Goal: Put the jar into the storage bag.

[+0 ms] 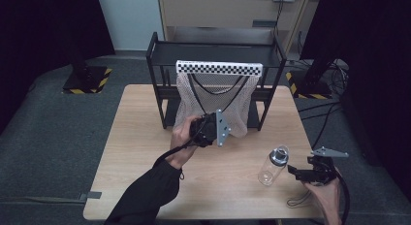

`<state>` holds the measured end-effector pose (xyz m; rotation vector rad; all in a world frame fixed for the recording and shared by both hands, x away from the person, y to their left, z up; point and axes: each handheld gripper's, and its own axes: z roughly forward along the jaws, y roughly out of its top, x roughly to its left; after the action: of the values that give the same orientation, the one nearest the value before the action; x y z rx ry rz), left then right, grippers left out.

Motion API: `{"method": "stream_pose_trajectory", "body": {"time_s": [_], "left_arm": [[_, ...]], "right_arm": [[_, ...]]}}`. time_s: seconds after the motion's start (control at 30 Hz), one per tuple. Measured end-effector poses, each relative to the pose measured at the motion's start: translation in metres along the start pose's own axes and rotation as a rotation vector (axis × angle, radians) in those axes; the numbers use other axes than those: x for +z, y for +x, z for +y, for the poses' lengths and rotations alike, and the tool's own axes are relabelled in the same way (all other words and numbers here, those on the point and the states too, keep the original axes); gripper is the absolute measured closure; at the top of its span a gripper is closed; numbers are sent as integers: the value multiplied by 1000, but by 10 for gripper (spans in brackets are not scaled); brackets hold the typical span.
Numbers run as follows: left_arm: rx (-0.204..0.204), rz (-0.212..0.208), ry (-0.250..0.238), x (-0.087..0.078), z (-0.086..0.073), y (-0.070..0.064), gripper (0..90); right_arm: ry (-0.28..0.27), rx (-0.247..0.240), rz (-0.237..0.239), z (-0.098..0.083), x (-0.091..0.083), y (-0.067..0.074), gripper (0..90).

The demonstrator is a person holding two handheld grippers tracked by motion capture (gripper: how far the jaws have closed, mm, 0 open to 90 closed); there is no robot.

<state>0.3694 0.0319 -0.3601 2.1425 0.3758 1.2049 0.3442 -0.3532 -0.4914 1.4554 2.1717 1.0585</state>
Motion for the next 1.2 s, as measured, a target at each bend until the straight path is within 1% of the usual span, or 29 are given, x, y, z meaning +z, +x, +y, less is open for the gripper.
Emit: {"method": "stream_pose_trajectory", "body": {"time_s": [0.03,0.13,0.2,0.23,0.33,0.47,0.63,0.67,0.7,0.83,1.03,1.2], "left_arm": [[0,0,0,0,0,0,875],[-1,2,-4,-1,1,0,875],[-1,2,-5,-1,1,0,875],[-1,1,-6,-1,2,0,875],[-2,0,-4,0,1,0,875],[-4,-1,-3,0,0,0,875],[-6,-1,-3,0,0,0,875],[-8,-3,-3,0,0,0,875],[-10,-2,-3,1,-1,0,875],[-10,-5,3,3,-2,-1,875],[-12,-3,5,3,-3,0,875],[-14,-5,6,4,-4,-1,875]], "right_arm": [[-2,-2,12,1,-3,1,47],[-3,-42,28,4,-10,5,47],[4,-62,49,6,-14,8,48],[9,-80,61,6,-15,9,48],[29,-113,91,8,-16,14,48],[41,-137,130,9,-19,19,50],[27,-171,209,10,-26,23,50],[14,-188,237,11,-29,26,50],[14,-188,237,11,-29,26,50],[9,-214,281,13,-29,32,53],[18,-227,298,15,-22,39,57],[9,-232,327,16,-17,42,67]]}}
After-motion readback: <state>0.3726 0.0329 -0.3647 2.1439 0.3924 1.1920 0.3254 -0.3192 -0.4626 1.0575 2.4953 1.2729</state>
